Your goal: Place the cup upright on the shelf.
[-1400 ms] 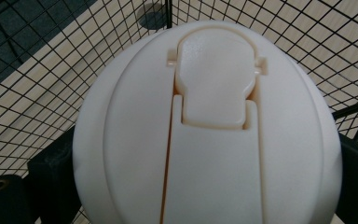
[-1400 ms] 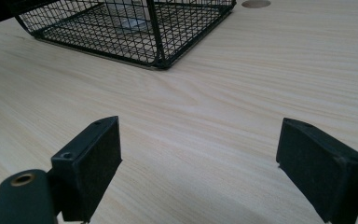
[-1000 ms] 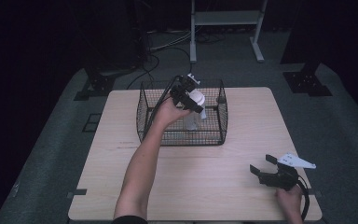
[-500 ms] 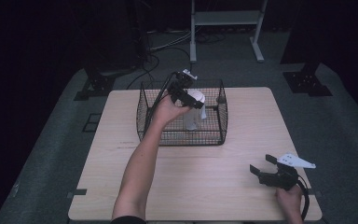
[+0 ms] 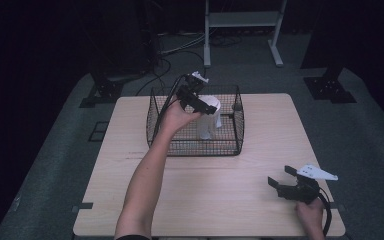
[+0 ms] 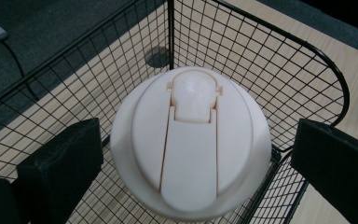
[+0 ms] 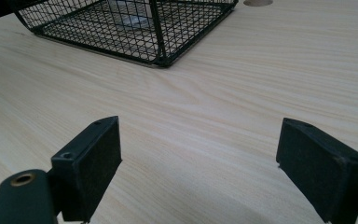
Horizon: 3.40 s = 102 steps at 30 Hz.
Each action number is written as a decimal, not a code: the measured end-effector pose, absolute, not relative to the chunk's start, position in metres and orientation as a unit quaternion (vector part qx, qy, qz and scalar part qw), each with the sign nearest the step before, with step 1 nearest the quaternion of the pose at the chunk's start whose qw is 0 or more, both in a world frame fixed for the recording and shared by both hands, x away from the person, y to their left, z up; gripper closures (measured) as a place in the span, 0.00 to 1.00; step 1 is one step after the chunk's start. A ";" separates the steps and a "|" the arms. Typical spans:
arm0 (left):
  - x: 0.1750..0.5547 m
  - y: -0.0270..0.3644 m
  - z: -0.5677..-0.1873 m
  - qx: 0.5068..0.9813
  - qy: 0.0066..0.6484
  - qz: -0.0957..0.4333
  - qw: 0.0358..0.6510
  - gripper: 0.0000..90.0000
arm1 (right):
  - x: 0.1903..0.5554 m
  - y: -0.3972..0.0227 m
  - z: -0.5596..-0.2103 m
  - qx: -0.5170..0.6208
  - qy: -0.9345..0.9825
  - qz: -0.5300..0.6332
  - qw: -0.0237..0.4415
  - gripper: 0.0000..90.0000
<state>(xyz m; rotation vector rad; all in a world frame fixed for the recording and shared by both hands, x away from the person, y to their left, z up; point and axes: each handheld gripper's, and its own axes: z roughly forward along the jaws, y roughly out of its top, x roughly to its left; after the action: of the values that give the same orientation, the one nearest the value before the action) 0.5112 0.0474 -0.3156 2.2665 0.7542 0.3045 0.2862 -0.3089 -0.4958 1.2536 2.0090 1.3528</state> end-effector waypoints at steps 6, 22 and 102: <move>0.508 0.055 -0.315 0.880 0.300 0.125 0.347 0.01 | 0.286 -0.309 -0.496 0.450 0.722 0.484 0.206 0.14; 0.484 0.092 -0.310 0.870 0.306 0.132 0.363 0.01 | 0.285 -0.306 -0.496 0.452 0.724 0.477 0.211 0.14; 0.373 0.160 -0.365 0.874 0.265 0.119 0.388 0.01 | 0.284 -0.302 -0.497 0.449 0.733 0.458 0.226 0.14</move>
<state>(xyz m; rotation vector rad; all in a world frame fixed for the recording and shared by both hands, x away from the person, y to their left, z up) 0.3728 0.1600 -0.3651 2.2240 0.6749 0.3029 0.2839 -0.3019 -0.4969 1.2378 2.0219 1.2624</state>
